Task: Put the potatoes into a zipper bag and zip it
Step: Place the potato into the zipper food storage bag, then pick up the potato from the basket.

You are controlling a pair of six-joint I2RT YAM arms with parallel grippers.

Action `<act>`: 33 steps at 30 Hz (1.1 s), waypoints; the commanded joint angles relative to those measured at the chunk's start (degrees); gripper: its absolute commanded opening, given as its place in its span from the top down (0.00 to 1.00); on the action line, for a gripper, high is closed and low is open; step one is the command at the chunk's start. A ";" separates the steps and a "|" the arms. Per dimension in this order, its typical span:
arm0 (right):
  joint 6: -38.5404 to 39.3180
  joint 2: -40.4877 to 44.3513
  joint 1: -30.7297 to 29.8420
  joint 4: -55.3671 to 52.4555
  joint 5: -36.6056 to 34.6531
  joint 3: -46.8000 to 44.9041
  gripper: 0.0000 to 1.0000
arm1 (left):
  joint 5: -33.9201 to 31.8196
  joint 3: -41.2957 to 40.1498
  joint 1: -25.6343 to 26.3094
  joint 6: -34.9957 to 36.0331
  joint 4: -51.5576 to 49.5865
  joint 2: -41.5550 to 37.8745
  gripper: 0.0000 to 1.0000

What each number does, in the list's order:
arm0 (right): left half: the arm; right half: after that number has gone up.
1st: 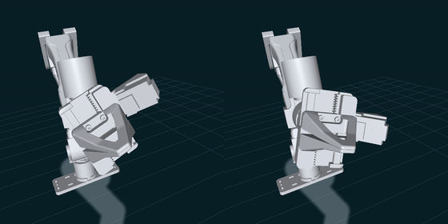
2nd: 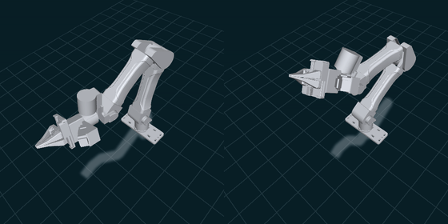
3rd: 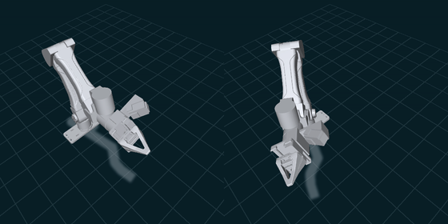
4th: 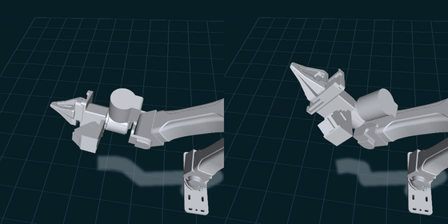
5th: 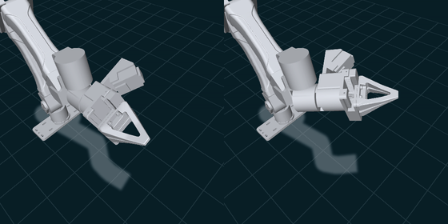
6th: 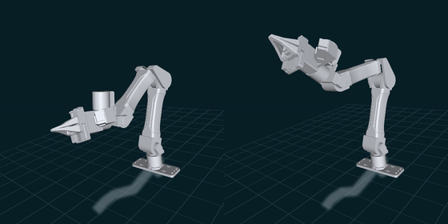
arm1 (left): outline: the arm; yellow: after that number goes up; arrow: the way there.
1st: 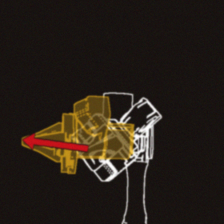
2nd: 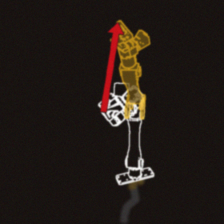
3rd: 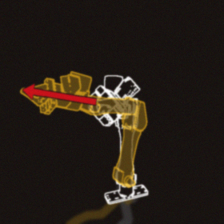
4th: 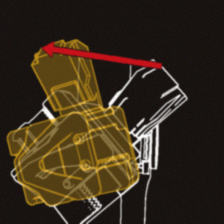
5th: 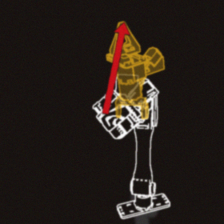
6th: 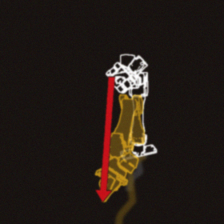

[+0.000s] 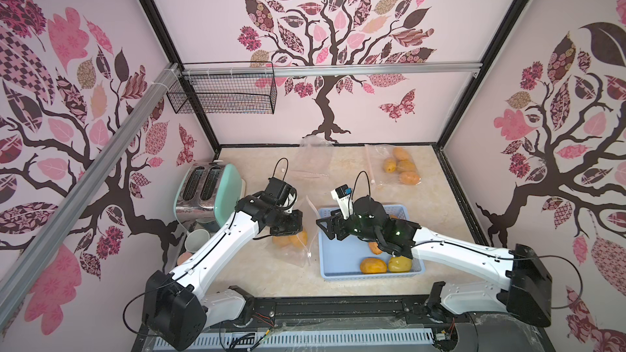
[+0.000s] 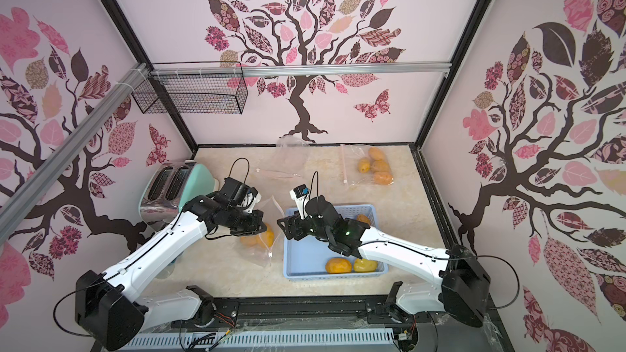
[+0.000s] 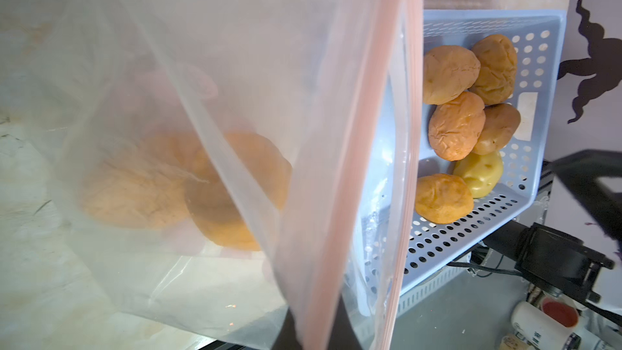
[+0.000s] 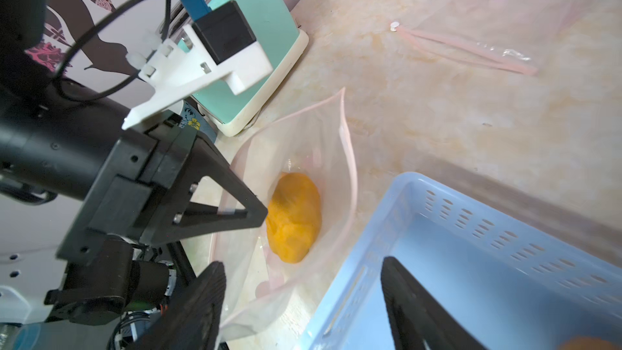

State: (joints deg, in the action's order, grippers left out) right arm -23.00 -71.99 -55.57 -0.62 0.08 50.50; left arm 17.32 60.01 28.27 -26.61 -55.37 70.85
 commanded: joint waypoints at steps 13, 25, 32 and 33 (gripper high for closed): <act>6.73 -4.66 10.60 -20.47 -17.37 0.20 0.14 | -0.45 -3.74 0.12 2.03 2.79 -2.32 1.00; 7.15 -14.73 16.04 -17.07 -16.65 0.45 0.01 | -1.68 -4.64 0.14 2.70 2.27 -2.72 1.00; 6.97 -18.24 17.97 -15.66 -9.67 1.19 0.01 | -1.72 -4.98 0.16 2.62 2.29 -3.17 1.00; 6.83 -18.73 17.96 -15.40 -7.94 1.33 0.01 | -1.68 -4.99 0.19 2.53 2.34 -3.17 1.00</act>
State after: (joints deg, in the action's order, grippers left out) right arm -16.27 -89.08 -37.74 -16.80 -11.66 49.47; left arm 16.27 56.53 28.29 -24.95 -53.43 68.60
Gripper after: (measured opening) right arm 0.993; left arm 0.047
